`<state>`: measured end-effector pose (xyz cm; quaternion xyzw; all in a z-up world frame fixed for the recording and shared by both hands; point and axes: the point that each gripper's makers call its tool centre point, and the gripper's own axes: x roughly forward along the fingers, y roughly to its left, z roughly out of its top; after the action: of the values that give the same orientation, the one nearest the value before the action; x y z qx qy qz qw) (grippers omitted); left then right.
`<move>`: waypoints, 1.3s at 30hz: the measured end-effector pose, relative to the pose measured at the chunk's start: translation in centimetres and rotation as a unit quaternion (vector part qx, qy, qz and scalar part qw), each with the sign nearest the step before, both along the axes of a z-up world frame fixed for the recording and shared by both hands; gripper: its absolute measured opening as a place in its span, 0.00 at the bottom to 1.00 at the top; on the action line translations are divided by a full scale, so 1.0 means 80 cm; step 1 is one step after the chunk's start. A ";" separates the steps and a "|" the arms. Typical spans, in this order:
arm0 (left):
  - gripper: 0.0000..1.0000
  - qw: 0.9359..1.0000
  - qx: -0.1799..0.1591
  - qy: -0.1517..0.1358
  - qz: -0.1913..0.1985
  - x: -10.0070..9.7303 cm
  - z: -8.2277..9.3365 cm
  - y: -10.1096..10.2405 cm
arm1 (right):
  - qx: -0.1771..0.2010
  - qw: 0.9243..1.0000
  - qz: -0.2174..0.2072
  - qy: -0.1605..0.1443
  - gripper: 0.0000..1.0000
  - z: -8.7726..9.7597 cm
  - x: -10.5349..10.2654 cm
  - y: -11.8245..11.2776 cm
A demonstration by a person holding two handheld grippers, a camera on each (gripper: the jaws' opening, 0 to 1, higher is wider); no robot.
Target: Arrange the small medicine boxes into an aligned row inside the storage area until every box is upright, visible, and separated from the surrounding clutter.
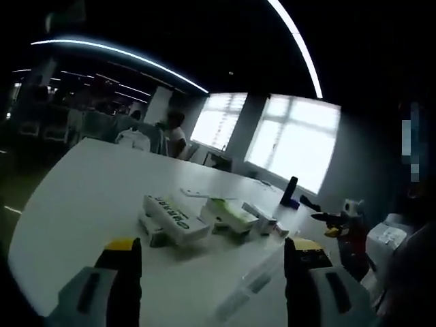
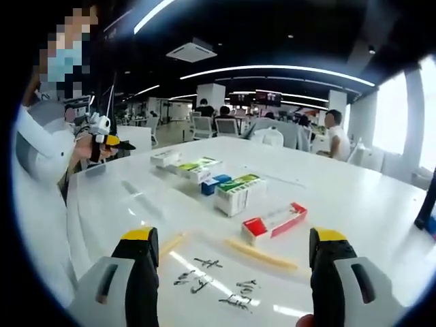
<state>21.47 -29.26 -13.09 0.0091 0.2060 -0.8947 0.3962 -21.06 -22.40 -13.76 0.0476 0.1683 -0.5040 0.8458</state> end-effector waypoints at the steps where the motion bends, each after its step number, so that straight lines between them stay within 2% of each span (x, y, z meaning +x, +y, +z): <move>1: 0.86 1.000 0.001 0.002 0.001 0.000 0.000 -0.001 | 0.000 1.000 -0.002 0.000 0.90 0.001 -0.002 0.000; 4: 0.86 1.000 0.002 0.000 -0.001 -0.001 -0.001 -0.004 | -0.004 1.000 -0.004 0.000 0.90 0.004 -0.004 -0.001; 7: 0.86 1.000 0.007 0.010 -0.001 -0.002 0.001 -0.006 | -0.005 1.000 -0.004 0.000 0.90 0.006 -0.006 -0.002; 11: 0.86 1.000 0.012 0.023 0.002 0.001 0.014 -0.009 | -0.008 1.000 -0.001 0.000 0.90 0.008 -0.003 -0.001; 15: 0.86 1.000 0.003 0.026 0.010 0.010 0.034 -0.007 | -0.013 1.000 0.000 0.000 0.90 0.011 -0.003 0.002; 18: 0.86 0.999 0.001 0.036 0.018 0.015 0.041 -0.009 | -0.016 1.000 0.000 -0.001 0.90 0.013 -0.003 0.003; 20: 0.86 0.998 0.006 0.050 0.021 0.013 0.043 -0.010 | -0.019 1.000 0.001 -0.003 0.90 0.014 -0.005 0.003; 25: 0.86 0.998 0.012 0.060 0.015 -0.003 0.037 -0.016 | -0.018 1.000 -0.002 -0.005 0.90 0.012 -0.007 0.001; 34: 0.87 0.990 0.028 0.134 0.024 -0.019 0.034 -0.038 | -0.020 1.000 -0.002 -0.001 0.90 0.016 -0.009 0.001; 39: 0.88 0.985 0.039 0.162 0.036 -0.022 0.024 -0.049 | -0.022 1.000 -0.004 -0.001 0.90 0.018 -0.009 -0.002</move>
<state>19.72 -33.17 -11.19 -0.1282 0.3023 -0.8607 0.3890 -21.82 -22.53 -12.31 0.0306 0.1559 -0.5107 0.8450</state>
